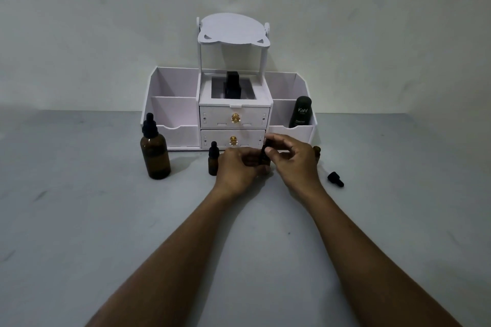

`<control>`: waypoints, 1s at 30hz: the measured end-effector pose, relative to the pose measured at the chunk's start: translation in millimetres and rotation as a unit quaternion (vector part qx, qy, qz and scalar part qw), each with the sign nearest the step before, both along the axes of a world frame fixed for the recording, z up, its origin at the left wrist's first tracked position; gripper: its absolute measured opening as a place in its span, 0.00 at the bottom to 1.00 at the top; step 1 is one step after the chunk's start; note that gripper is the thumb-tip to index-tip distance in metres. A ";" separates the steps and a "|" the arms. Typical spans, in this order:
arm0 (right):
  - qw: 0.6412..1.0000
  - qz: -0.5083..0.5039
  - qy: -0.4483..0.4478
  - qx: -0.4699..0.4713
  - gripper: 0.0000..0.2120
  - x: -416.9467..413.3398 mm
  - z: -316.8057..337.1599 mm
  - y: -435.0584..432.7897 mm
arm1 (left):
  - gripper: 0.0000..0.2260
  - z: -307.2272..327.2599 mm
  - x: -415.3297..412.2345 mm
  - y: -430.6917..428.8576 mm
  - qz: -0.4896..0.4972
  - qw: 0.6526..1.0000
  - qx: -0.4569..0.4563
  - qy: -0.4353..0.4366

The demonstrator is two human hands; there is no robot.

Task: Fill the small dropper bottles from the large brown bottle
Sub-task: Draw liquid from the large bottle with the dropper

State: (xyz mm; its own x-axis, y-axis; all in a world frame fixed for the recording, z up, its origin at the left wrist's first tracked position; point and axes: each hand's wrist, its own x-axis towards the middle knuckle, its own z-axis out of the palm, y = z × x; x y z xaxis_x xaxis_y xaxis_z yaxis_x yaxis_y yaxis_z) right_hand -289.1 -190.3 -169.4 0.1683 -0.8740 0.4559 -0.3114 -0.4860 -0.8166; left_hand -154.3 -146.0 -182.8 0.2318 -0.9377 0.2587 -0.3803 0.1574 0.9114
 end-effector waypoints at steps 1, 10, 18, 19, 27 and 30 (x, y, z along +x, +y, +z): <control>1.000 -0.007 -0.002 -0.003 0.15 0.5 -0.8 -0.2 | 0.16 -0.2 0.3 -0.4 0.000 1.000 -0.001 -0.005; 0.999 -0.022 -0.030 -0.024 0.11 0.7 -2.9 0.3 | 0.16 -1.2 -0.8 -0.4 -0.001 1.000 0.001 0.008; 0.998 -0.028 -0.033 -0.038 0.12 4.2 -6.9 2.0 | 0.15 2.4 -3.6 3.3 -0.004 1.000 -0.005 0.003; 0.998 -0.034 -0.042 -0.041 0.13 5.1 -6.7 2.8 | 0.13 3.5 -4.3 4.6 -0.003 1.000 -0.006 0.004; 0.996 -0.052 -0.058 -0.051 0.09 8.2 -8.9 3.9 | 0.12 5.8 -8.6 9.9 -0.006 1.000 -0.004 0.026; 0.995 -0.052 -0.074 -0.048 0.14 8.3 -10.0 2.6 | 0.14 5.7 -8.2 9.5 -0.003 1.000 -0.001 0.016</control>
